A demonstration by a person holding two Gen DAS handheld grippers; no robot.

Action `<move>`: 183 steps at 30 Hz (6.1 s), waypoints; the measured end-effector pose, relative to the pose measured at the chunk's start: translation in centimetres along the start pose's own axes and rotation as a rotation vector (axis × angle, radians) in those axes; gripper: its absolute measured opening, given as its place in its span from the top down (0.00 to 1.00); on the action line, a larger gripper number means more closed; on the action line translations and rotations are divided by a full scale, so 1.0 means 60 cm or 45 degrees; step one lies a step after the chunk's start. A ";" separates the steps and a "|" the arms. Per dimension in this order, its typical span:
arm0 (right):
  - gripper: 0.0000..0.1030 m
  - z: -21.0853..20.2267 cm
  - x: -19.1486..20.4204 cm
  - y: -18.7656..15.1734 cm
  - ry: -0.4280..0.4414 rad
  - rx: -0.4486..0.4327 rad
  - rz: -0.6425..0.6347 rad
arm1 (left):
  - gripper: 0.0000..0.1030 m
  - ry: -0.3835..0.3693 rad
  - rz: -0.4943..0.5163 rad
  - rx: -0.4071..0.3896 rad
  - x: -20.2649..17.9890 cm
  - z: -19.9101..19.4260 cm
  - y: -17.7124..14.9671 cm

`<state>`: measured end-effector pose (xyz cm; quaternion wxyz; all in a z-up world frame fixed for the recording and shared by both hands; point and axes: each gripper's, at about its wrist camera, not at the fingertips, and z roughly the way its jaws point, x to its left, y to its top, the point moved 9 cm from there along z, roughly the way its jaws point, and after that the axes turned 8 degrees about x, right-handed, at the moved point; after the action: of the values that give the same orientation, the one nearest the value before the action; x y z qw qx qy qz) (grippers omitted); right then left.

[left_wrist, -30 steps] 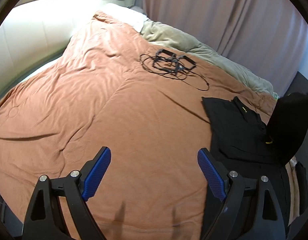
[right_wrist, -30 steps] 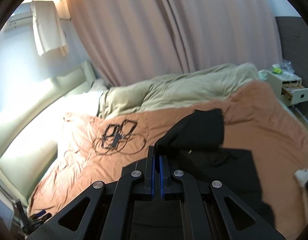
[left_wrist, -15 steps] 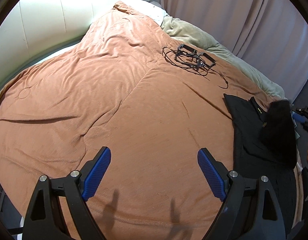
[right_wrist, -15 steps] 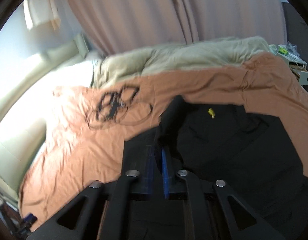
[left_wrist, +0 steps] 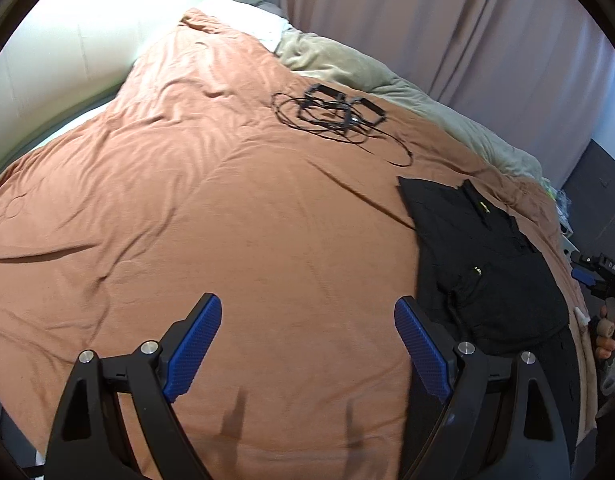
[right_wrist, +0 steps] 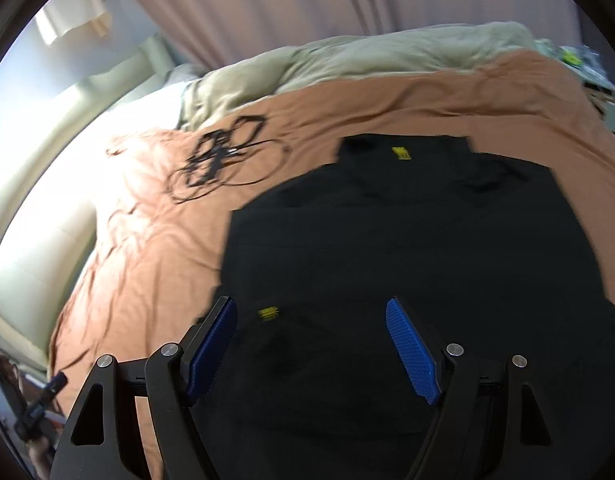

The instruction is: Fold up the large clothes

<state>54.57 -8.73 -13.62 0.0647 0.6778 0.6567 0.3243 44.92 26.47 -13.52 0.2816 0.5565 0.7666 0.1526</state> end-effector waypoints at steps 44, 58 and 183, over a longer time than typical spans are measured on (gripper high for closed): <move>0.25 -0.057 -0.393 -0.154 -0.134 0.063 0.257 | 0.89 -0.061 0.376 0.224 -0.409 0.184 -0.037; 0.32 -0.035 -0.404 -0.107 -0.238 0.044 0.222 | 0.90 0.002 0.424 0.105 -0.426 0.195 0.098; 0.96 -0.268 -0.456 -0.560 0.318 -0.240 0.470 | 0.93 -0.390 -0.072 0.104 -0.130 -0.063 -0.420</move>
<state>19.59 -35.31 -28.00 -0.0143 0.7320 0.4915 0.4717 25.04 11.06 -22.24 0.3764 0.5625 0.7356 0.0269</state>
